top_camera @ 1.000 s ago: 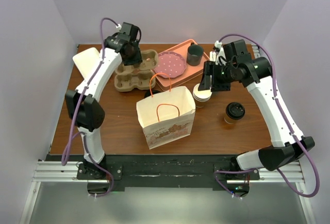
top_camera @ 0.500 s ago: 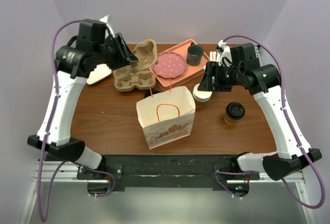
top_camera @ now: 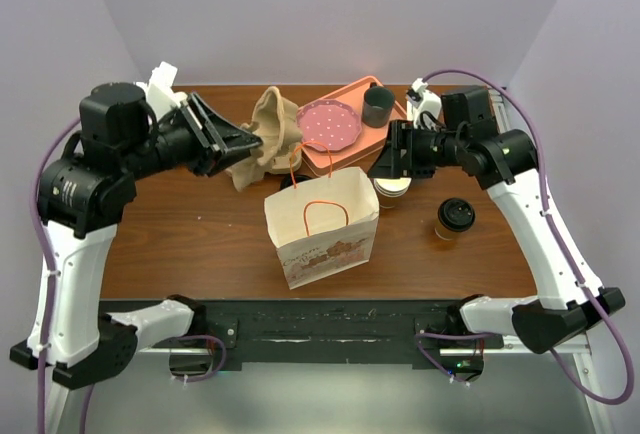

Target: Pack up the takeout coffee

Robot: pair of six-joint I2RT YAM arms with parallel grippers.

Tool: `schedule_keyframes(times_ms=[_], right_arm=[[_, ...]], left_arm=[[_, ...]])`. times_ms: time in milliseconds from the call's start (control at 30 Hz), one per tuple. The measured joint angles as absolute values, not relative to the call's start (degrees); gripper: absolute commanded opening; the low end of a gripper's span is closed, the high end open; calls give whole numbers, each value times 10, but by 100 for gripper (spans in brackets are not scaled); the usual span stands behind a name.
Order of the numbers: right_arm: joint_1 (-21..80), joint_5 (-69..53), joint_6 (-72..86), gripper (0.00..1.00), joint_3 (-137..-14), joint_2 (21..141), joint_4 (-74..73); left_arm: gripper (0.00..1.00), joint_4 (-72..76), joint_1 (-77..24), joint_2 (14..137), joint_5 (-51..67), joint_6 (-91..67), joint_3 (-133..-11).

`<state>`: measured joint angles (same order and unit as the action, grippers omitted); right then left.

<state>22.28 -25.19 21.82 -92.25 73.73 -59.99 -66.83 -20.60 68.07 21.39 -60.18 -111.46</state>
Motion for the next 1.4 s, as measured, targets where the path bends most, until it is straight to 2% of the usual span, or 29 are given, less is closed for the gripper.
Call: schedule_keyframes(times_ms=[200, 400, 633, 767, 933, 1133, 1200, 1400], right_arm=[[258, -250, 226, 65, -917, 737, -582], [303, -203, 231, 64, -898, 739, -578], [307, -152, 232, 62, -882, 740, -578], [307, -138, 237, 58, -865, 740, -572], [307, -130, 245, 45, -851, 740, -563], [307, -129, 250, 38, -849, 740, -554], [308, -130, 251, 38, -845, 740, -551], [311, -130, 254, 46, -842, 738, -554]], left_arm=[[24, -610, -206, 615, 248, -680, -987], [24, -561, -207, 602, 251, -739, -944], [24, -529, -227, 578, 238, -796, -913], [24, -526, -281, 578, 217, -817, -912], [23, -517, -363, 584, 182, -835, -906], [22, -515, -406, 591, 139, -836, -889], [22, -504, -410, 587, 130, -836, -865], [21, -503, -410, 595, 112, -832, -853]])
